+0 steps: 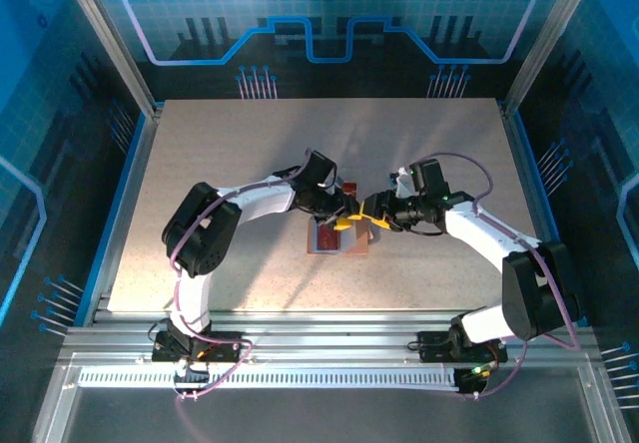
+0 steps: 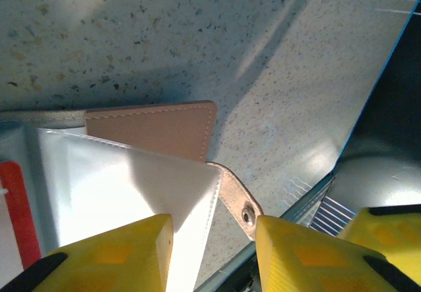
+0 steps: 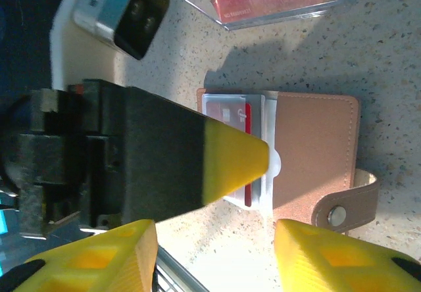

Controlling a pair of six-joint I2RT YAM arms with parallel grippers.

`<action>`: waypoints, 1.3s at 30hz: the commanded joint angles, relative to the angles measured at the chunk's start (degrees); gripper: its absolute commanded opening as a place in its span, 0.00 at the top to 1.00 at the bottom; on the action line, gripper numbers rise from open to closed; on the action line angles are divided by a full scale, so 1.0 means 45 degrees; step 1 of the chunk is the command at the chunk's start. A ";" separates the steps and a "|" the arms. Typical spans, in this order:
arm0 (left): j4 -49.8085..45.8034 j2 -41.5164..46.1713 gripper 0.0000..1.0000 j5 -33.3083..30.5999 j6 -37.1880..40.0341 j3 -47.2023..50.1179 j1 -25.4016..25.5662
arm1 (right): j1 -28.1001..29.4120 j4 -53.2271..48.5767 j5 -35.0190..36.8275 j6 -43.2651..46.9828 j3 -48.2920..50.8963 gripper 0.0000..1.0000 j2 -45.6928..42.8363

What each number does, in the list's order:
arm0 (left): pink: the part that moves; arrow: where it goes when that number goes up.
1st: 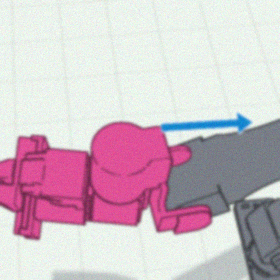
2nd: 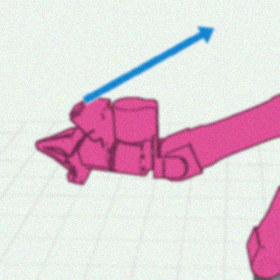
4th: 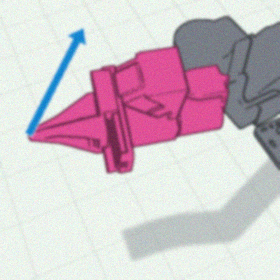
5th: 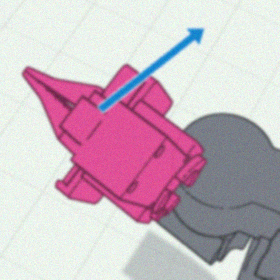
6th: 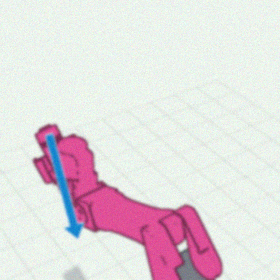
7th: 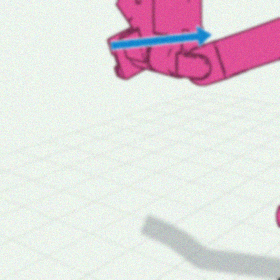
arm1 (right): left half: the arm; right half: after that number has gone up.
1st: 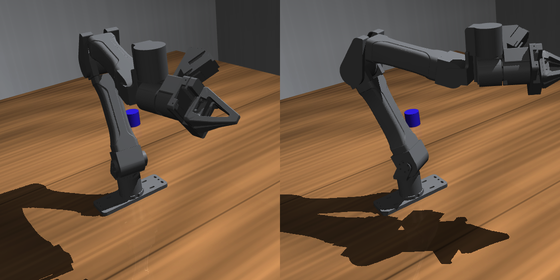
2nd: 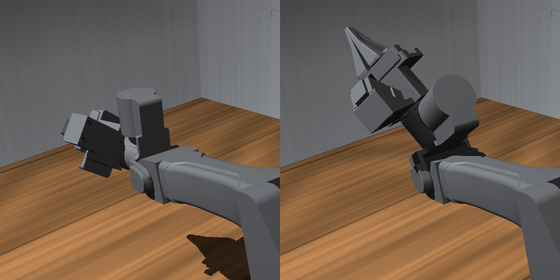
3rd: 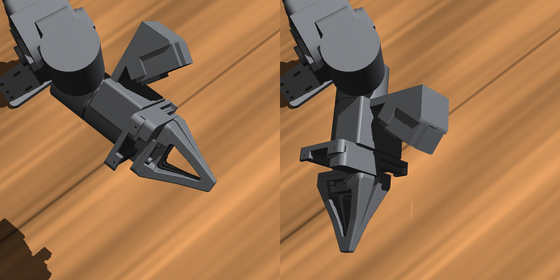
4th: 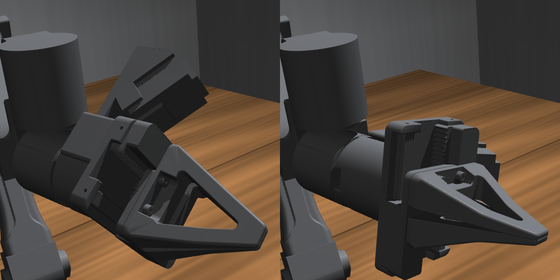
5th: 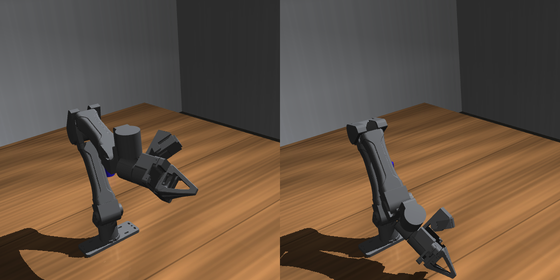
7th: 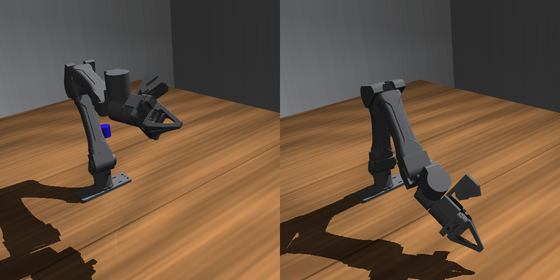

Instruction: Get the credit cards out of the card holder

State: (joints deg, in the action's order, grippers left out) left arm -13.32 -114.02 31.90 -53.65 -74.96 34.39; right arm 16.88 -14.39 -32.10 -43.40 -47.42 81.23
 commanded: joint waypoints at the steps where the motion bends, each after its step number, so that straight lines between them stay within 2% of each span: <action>1: -0.0467 -0.0483 0.61 0.0303 0.0270 -0.0625 0.0254 | -0.0180 -0.0187 0.0036 0.0223 0.0282 0.49 -0.0365; 16: -0.0207 -0.1011 0.59 0.0373 0.0027 -0.0815 0.0481 | -0.0156 0.0133 0.0023 -0.0122 0.0600 0.47 -0.0614; 24: -0.0456 -0.0083 0.59 0.0044 0.0200 -0.0386 0.0218 | 0.0067 0.0152 0.0070 -0.0175 0.0348 0.48 -0.0415; 39: 0.0182 0.2031 0.60 -0.0379 0.0148 0.2193 -0.1044 | 0.1176 0.0440 0.0145 -0.0390 -0.0519 0.51 0.0999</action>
State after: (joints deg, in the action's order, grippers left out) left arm -12.97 -107.70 30.76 -53.67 -67.40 30.72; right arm 20.73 -12.80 -31.68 -44.49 -47.53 83.83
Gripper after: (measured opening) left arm 0.400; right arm 0.494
